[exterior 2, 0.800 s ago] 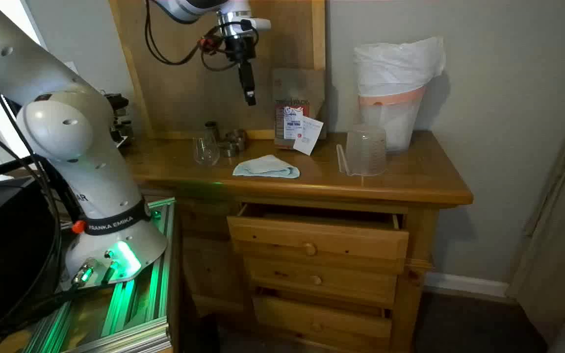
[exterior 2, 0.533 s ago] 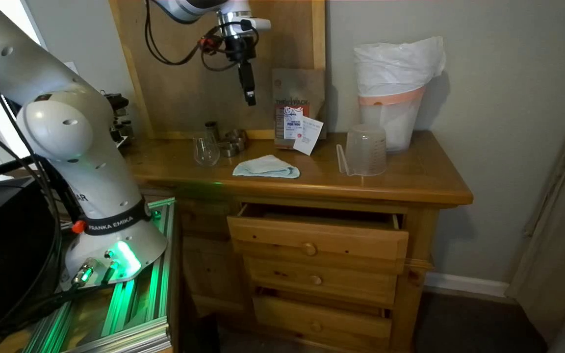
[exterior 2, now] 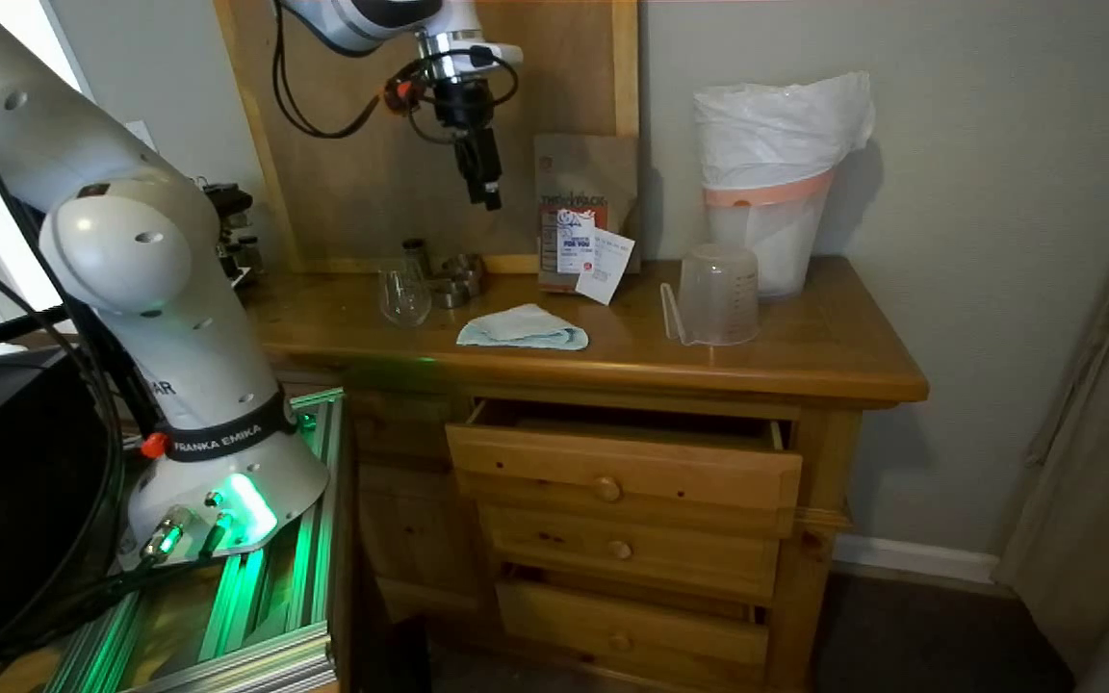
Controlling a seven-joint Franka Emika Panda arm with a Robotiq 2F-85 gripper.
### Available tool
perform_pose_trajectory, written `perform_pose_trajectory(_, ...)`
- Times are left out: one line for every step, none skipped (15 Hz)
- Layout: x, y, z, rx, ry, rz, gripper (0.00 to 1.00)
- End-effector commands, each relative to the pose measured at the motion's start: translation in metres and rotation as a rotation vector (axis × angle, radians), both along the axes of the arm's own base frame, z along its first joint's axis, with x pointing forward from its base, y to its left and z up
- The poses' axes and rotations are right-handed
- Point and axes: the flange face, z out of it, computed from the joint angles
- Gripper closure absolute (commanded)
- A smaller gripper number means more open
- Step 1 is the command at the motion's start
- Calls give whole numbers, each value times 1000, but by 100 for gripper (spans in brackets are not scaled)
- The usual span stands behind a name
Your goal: Unfold the towel then lay it out on the counter.
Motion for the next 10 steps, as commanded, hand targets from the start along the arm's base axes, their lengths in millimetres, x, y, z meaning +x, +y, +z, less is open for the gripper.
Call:
perform_pose_trajectory(-21,-3,-15,28,-46,192,0)
perform_pose_trajectory(-24,-4,-22,35,-51,246,0)
perform_pose_trajectory(-26,-4,-28,35,-58,301,0)
perform_pose_trajectory(-29,-4,-35,32,-68,355,0)
perform_pose_trajectory(-30,-4,-41,34,-71,393,0)
perform_pose_trajectory(-32,-2,-47,30,-83,441,0)
perform_pose_trajectory(-35,-1,-54,26,-89,491,0)
perform_pose_trajectory(-37,1,-61,15,-93,541,0)
perform_pose_trajectory(-27,10,-58,5,-91,585,0)
perform_pose_trajectory(-29,10,-65,-9,-85,621,0)
